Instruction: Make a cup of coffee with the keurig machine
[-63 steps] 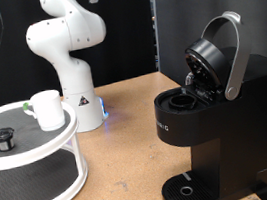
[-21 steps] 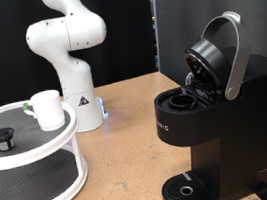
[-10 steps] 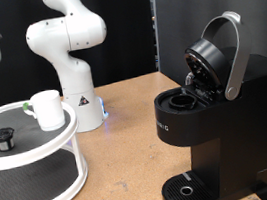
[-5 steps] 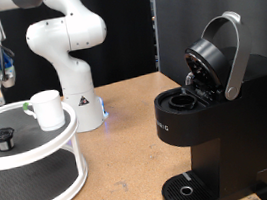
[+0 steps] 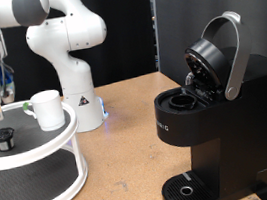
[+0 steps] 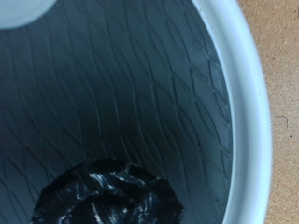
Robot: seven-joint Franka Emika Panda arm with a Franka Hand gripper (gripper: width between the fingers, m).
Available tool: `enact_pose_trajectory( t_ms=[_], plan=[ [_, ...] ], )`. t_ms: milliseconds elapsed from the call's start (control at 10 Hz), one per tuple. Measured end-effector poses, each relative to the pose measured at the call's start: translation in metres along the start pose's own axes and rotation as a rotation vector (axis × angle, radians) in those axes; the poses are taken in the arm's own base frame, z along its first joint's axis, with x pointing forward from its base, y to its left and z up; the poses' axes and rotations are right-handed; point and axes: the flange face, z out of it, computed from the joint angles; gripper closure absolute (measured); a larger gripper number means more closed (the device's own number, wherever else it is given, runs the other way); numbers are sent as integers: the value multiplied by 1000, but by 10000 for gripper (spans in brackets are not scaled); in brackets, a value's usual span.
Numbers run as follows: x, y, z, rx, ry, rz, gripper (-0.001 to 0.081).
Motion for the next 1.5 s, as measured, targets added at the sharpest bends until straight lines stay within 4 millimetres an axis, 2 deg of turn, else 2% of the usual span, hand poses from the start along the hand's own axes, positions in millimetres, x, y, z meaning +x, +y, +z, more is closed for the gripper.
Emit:
enact_pose_trajectory(
  t_ms=[900, 1400, 1500],
  plan=[
    [-6, 2, 50, -44, -26, -3, 0],
    [-7, 0, 64, -41, -30, -2, 0],
    [-8, 0, 64, -40, -30, -1, 88]
  ],
)
